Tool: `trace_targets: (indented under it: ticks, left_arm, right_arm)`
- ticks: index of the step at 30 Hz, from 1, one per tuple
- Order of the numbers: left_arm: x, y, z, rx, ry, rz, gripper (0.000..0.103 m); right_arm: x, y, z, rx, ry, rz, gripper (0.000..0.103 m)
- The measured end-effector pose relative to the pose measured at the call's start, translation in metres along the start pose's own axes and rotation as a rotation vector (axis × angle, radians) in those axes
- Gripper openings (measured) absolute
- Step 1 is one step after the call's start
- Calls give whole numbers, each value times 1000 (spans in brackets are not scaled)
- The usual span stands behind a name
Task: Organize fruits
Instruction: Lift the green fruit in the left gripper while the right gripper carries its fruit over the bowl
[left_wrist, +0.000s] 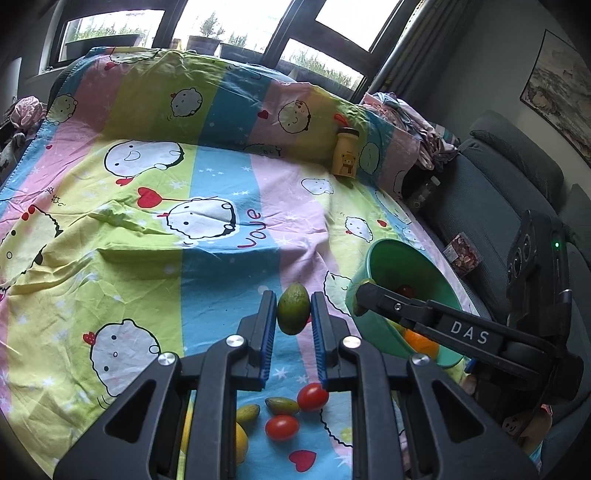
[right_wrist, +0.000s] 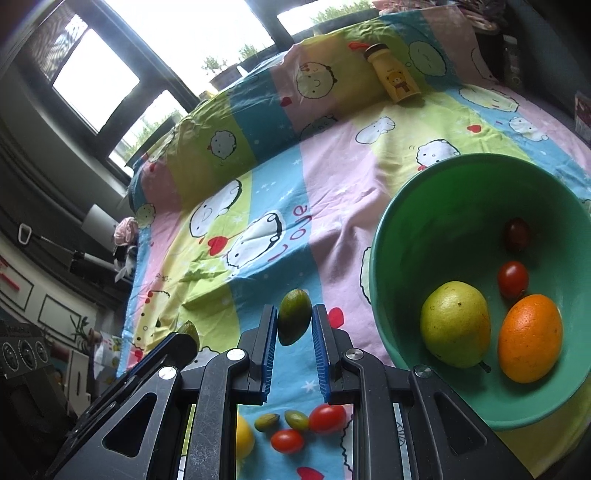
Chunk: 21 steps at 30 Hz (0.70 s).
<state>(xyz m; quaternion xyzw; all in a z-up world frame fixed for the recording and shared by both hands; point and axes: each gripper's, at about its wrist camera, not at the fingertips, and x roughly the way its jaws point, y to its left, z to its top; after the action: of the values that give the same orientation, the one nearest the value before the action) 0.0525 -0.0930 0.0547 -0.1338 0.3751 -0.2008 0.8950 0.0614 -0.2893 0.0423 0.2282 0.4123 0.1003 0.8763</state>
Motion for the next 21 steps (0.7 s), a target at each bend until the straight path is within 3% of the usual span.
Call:
trace_targets:
  ticks: [21]
  left_arm:
    - [12,-60,2,146,19,-90,18]
  right_arm:
    - [-46,-40,10,100,-137,-69,21]
